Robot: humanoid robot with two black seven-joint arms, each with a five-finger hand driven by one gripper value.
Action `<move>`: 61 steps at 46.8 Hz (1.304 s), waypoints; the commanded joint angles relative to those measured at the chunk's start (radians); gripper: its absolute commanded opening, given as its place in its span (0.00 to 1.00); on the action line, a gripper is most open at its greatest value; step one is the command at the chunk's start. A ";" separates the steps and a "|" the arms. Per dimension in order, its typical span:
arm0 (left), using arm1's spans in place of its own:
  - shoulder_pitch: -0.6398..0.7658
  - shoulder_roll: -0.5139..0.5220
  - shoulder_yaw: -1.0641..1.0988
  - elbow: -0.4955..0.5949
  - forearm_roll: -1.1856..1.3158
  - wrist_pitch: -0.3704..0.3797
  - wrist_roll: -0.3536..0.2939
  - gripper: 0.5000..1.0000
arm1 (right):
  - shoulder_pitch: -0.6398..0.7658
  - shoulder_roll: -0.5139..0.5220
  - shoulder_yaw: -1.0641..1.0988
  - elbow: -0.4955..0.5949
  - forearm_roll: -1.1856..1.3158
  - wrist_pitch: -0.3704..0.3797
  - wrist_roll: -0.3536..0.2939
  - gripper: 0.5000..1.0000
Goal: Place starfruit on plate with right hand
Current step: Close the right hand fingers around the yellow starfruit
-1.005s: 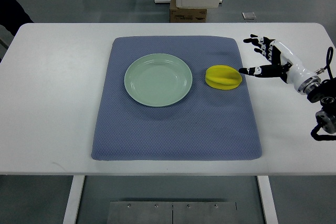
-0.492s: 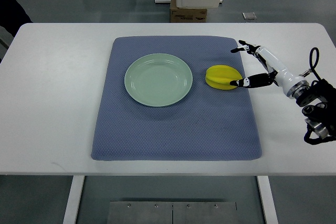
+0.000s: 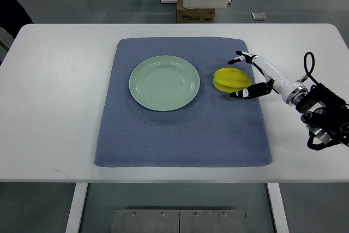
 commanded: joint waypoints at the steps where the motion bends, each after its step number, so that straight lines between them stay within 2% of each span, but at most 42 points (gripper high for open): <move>1: 0.000 0.000 0.000 0.000 0.000 0.000 0.000 1.00 | 0.007 0.016 -0.017 -0.025 0.000 0.001 -0.001 1.00; 16: 0.000 0.000 0.000 0.000 0.000 0.000 0.000 1.00 | 0.007 0.048 -0.044 -0.083 0.002 0.001 -0.005 1.00; 30: 0.000 0.000 0.000 0.000 0.000 0.000 0.000 1.00 | 0.008 0.051 -0.058 -0.086 0.000 0.003 -0.025 0.96; 35: 0.000 0.000 0.000 0.000 0.000 0.000 0.000 1.00 | 0.030 0.051 -0.110 -0.086 0.003 0.004 -0.025 0.77; 37: 0.000 0.000 0.000 0.000 0.000 0.000 0.000 1.00 | 0.036 0.054 -0.126 -0.086 0.008 0.004 -0.021 0.66; 41: 0.000 0.000 0.000 0.000 0.000 0.000 0.000 1.00 | 0.043 0.056 -0.133 -0.086 0.011 0.006 -0.018 0.32; 44: 0.000 0.000 0.000 0.000 0.000 0.000 0.000 1.00 | 0.045 0.056 -0.133 -0.086 0.013 0.007 -0.018 0.02; 55: 0.000 0.000 0.000 0.000 0.001 0.000 0.000 1.00 | 0.062 0.056 -0.132 -0.086 0.075 0.013 -0.022 0.00; 61: 0.000 0.000 0.000 0.000 0.001 0.000 0.000 1.00 | 0.066 0.056 -0.132 -0.084 0.108 0.013 0.007 0.00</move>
